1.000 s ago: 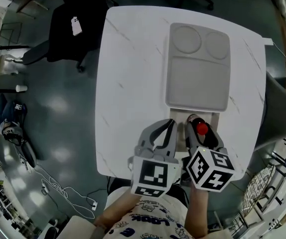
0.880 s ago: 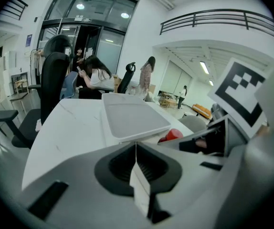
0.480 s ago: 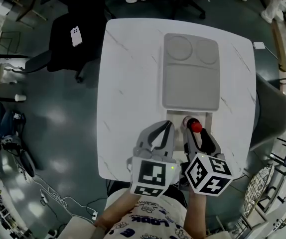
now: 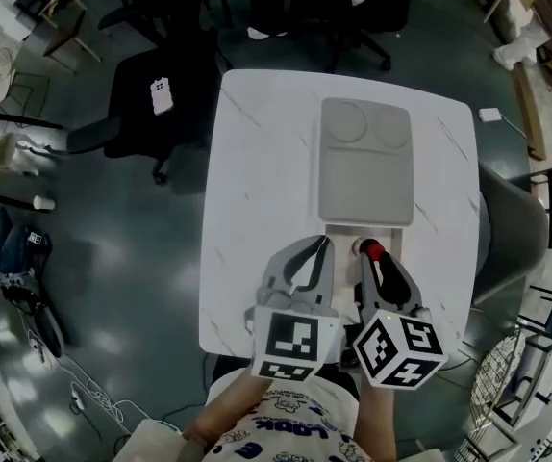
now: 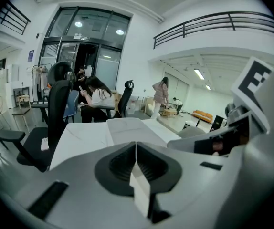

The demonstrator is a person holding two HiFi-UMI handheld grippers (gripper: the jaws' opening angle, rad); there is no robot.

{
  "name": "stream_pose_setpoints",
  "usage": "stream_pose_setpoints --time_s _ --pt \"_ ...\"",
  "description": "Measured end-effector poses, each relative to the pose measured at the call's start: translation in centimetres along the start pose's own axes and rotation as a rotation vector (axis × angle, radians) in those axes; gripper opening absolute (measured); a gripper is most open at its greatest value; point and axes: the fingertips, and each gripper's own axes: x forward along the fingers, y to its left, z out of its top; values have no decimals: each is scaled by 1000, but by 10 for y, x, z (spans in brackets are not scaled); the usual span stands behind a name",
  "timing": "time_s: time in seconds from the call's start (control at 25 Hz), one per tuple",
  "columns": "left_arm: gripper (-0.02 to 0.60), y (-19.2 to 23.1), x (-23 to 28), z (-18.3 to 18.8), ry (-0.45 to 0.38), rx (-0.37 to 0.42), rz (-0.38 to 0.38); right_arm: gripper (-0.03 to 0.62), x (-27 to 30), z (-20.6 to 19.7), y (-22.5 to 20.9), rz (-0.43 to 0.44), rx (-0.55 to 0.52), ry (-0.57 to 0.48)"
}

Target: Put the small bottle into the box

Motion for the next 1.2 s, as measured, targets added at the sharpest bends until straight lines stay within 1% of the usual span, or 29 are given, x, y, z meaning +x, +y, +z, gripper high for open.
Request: stream_pose_setpoints --time_s 0.12,0.44,0.64,0.88,1.2 --pt "20 3 -7 13 -32 10 17 127 -6 12 10 26 -19 -39" --pt "20 12 -28 44 -108 39 63 103 -16 33 35 80 -58 -79" --pt "20 15 -36 52 -124 50 80 95 -22 39 45 93 -83 -94" --pt "20 16 -41 56 -141 56 89 67 -27 43 49 105 -96 -109" --pt "20 18 -47 56 -147 49 103 66 -32 37 49 101 -111 -110"
